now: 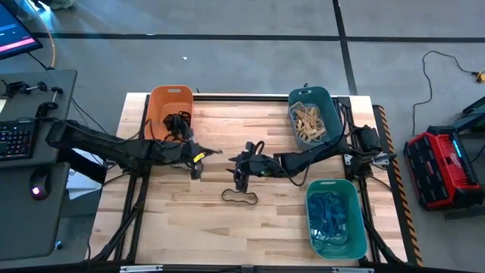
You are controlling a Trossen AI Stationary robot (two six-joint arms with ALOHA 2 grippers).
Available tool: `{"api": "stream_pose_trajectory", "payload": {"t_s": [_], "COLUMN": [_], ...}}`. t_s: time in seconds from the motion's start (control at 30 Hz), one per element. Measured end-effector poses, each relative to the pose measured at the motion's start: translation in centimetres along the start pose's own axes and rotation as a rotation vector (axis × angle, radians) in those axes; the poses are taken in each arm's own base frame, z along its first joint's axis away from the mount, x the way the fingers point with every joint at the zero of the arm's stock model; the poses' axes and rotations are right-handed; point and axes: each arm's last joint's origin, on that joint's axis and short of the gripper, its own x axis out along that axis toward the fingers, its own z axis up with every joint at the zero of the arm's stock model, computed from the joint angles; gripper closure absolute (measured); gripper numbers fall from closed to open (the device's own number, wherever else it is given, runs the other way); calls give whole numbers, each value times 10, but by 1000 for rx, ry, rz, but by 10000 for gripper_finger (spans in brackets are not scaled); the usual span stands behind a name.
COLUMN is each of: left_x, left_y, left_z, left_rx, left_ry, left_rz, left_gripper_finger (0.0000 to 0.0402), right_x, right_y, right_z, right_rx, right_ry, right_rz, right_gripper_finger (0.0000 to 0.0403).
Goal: Sort rubber bands into baskets
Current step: Put the black rubber band into the orange bin
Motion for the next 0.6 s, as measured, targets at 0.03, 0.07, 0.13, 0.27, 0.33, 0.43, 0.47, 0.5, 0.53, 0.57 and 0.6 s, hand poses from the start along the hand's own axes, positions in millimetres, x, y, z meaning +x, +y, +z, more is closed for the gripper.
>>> {"api": "stream_pose_trajectory", "payload": {"t_s": [0.03, 0.07, 0.13, 0.27, 0.33, 0.43, 0.47, 0.5, 0.53, 0.57, 0.6], "left_x": [-4, -8, -18, -37, -45, -54, -56, -58, -59, -60, -61], "left_y": [3, 7, 14, 28, 34, 44, 47, 50, 54, 57, 60], "left_z": [3, 6, 10, 15, 14, 10, 7, 4, 2, -1, -4], "left_rx": [-11, -24, -44, -77, -94, -129, -143, -160, -181, -200, -214], "left_ry": [15, 31, 70, 134, 166, 222, 245, 266, 283, 303, 331], "left_rz": [41, 80, 156, 310, 378, 454, 472, 493, 516, 540, 564], "left_gripper_finger": [393, 393, 393, 392, 392, 392, 392, 392, 392, 392, 392], "right_x": [0, 0, 1, 1, 1, 1, 1, 1, 1, 1, 1], "right_y": [-1, -1, -2, -2, -2, -2, -2, -2, -2, -2, -2], "right_z": [0, 0, 0, -2, -3, -4, -4, -4, -4, -3, -3], "right_rx": [-3, -4, 2, 23, 24, 20, 21, 23, 29, 32, 35], "right_ry": [3, 4, 5, 20, 28, 37, 38, 38, 37, 36, 32], "right_rz": [-5, -6, -8, -10, -10, -11, -11, -12, -11, -10, -8], "right_gripper_finger": [230, 230, 230, 231, 231, 231, 231, 231, 231, 231, 231]}}
